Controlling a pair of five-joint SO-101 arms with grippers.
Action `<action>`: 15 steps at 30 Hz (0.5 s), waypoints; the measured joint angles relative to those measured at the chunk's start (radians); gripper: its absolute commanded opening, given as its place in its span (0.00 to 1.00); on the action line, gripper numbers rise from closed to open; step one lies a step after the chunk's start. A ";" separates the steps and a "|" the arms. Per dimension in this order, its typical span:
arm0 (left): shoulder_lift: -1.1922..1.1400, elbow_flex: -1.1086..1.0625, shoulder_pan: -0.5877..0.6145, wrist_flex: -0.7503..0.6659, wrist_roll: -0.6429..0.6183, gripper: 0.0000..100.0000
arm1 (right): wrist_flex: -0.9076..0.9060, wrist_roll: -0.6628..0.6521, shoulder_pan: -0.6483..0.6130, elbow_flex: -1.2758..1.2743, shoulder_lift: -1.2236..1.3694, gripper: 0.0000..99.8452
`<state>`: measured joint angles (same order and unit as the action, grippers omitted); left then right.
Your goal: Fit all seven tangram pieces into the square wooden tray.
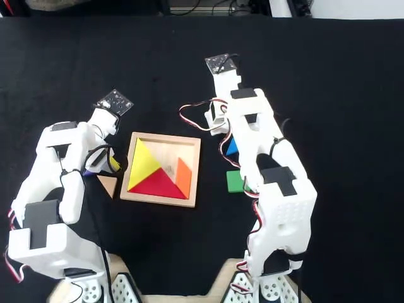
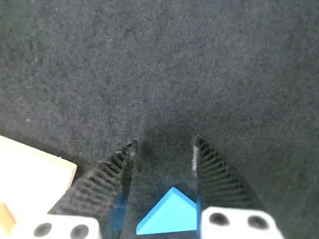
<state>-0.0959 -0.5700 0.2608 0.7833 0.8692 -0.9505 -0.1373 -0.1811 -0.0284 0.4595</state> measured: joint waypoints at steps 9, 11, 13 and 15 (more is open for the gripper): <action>-0.038 0.032 0.000 0.020 0.000 0.16 | 0.000 0.000 0.000 0.000 0.000 0.17; -0.040 0.032 -0.002 0.023 0.000 0.16 | 0.000 0.000 0.000 0.000 0.000 0.17; -0.040 0.031 -0.002 0.023 0.000 0.16 | 0.000 0.000 0.000 0.000 0.000 0.17; -0.040 0.031 -0.002 0.023 0.000 0.16 | 0.000 0.000 0.000 0.000 0.000 0.17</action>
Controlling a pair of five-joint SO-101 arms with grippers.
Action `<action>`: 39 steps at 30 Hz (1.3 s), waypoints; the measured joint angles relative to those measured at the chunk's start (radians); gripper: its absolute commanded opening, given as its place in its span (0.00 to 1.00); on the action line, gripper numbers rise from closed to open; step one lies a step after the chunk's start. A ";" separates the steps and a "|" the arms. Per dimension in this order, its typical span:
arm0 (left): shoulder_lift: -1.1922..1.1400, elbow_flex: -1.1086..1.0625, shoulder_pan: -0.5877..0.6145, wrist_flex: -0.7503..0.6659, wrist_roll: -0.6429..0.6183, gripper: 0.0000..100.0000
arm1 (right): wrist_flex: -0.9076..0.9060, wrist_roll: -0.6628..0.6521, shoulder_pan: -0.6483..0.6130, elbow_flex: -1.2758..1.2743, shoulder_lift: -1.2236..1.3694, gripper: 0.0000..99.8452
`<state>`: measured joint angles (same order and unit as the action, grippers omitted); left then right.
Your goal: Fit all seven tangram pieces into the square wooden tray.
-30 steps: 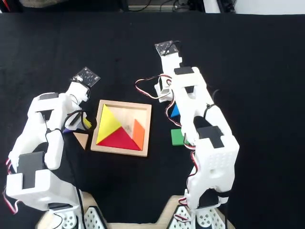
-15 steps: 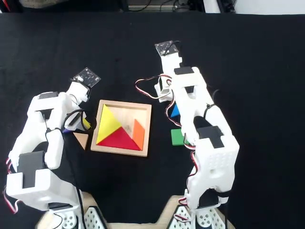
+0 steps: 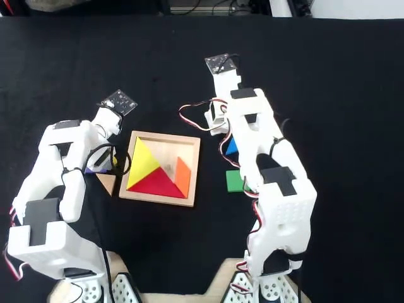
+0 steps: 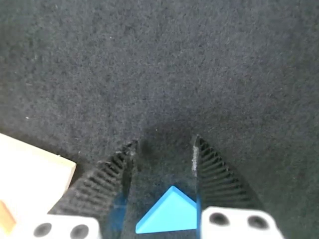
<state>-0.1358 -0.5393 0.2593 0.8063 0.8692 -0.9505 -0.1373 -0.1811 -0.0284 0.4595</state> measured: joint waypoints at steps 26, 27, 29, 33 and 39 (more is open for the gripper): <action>0.235 0.014 0.054 0.161 0.052 0.32 | 0.000 -0.038 0.000 0.000 0.000 0.17; 0.222 -0.006 0.054 0.132 0.057 0.32 | 0.000 -0.038 0.000 0.000 0.000 0.17; 0.190 -0.028 0.058 0.074 0.061 0.32 | 0.000 -0.038 0.000 0.000 0.000 0.17; 0.138 -0.040 0.064 0.012 0.069 0.32 | 0.000 -0.038 0.000 0.000 0.000 0.17; 0.123 -0.095 0.080 0.000 0.155 0.32 | 0.000 -0.038 0.000 0.000 0.000 0.17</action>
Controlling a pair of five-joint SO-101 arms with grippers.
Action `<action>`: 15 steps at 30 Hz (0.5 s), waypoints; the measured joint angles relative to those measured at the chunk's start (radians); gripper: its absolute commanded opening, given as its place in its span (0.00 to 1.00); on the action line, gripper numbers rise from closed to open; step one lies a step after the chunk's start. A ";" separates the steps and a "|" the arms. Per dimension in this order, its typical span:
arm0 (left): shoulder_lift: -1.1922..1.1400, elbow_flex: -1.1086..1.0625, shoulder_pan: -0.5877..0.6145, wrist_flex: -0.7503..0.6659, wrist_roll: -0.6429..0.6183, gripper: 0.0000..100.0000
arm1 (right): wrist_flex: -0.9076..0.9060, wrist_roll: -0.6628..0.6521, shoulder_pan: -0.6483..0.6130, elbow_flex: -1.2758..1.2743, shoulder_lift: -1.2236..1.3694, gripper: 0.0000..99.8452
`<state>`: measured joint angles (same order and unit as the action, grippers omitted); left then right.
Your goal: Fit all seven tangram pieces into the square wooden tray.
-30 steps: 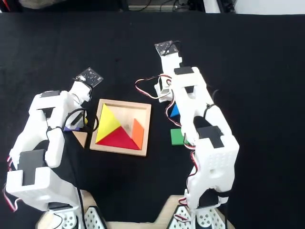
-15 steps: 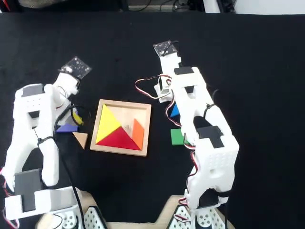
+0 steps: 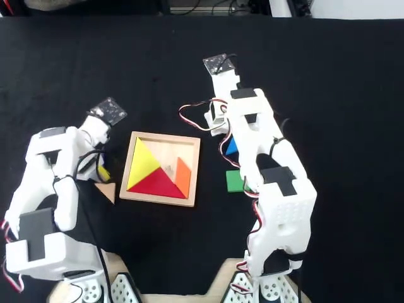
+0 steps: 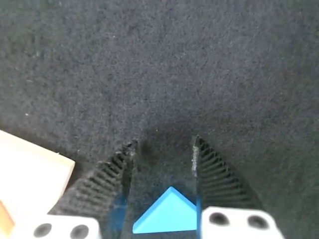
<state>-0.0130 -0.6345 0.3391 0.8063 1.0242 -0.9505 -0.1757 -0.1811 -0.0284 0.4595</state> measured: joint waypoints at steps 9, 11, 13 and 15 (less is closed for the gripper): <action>0.000 -0.005 0.095 0.000 0.063 0.32 | 0.000 0.000 0.000 0.000 0.000 0.17; 0.000 -0.005 0.095 0.000 0.063 0.32 | 0.000 0.000 0.000 0.000 0.000 0.17; 0.000 -0.005 0.091 0.000 0.048 0.32 | 0.000 0.000 0.000 0.000 0.000 0.17; 0.000 -0.005 0.075 0.000 0.018 0.32 | 0.000 0.000 0.000 0.000 0.000 0.17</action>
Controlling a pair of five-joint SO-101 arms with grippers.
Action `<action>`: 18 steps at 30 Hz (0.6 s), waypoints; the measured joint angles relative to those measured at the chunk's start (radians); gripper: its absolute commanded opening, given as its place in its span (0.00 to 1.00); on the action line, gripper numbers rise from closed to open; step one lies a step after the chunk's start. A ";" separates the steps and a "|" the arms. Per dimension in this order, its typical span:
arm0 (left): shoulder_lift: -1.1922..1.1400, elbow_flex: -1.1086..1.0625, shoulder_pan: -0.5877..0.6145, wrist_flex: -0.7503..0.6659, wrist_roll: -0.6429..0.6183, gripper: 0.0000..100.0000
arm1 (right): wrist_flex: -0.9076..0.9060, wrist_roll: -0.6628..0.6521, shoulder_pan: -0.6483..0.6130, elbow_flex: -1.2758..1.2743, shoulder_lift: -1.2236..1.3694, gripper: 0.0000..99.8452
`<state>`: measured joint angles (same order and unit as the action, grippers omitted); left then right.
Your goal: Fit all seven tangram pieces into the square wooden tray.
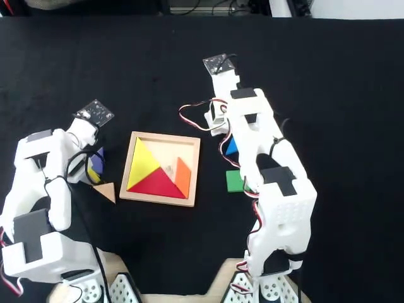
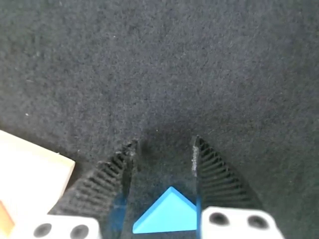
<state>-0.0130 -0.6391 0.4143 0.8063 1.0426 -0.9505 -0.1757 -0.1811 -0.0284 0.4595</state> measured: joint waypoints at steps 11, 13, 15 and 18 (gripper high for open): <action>-0.008 0.000 -0.051 0.000 -0.124 0.32 | 0.000 0.000 0.000 0.000 0.000 0.17; -0.008 0.000 -0.051 0.000 -0.124 0.32 | 0.000 0.000 0.000 0.000 0.000 0.17; -0.008 0.000 -0.051 0.000 -0.124 0.32 | 0.000 0.000 0.000 0.000 0.000 0.17; -0.011 0.000 -0.051 -0.037 -0.126 0.32 | 0.000 0.000 0.000 0.000 0.000 0.17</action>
<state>-0.0238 -0.6391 0.3636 0.7695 0.9168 -0.9505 -0.1757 -0.1811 -0.0284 0.4595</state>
